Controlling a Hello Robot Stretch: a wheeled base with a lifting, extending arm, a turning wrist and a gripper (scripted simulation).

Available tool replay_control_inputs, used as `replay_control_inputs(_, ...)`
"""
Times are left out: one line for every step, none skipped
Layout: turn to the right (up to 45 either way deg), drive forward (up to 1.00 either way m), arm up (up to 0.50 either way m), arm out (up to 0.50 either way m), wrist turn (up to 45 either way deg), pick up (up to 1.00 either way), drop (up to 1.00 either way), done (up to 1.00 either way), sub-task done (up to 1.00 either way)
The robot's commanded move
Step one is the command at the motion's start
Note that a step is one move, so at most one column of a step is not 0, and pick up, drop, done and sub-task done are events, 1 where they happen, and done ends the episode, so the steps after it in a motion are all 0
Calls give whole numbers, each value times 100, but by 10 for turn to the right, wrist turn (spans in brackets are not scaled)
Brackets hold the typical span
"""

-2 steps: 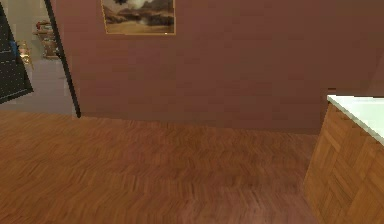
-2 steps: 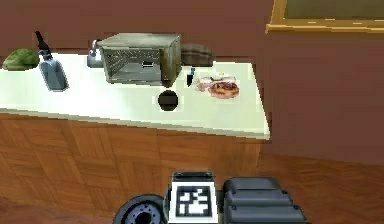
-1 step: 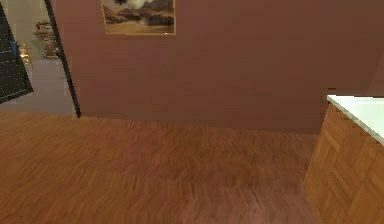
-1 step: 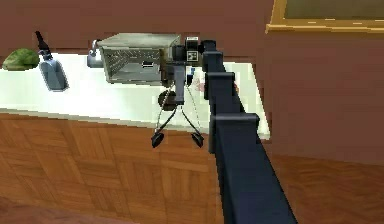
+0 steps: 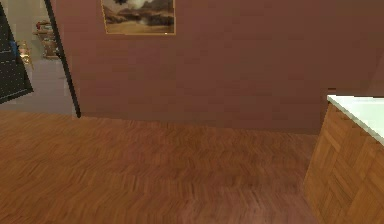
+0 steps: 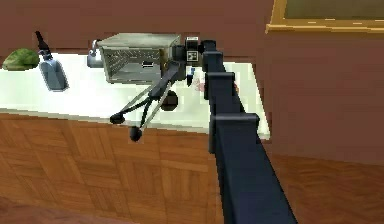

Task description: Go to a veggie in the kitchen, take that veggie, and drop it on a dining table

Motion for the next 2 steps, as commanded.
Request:
replay_control_inputs(0, 0, 0, 0, 450, 0, 0, 0, 0)
replay_control_inputs(0, 0, 0, 0, 450, 0, 0, 0, 0)
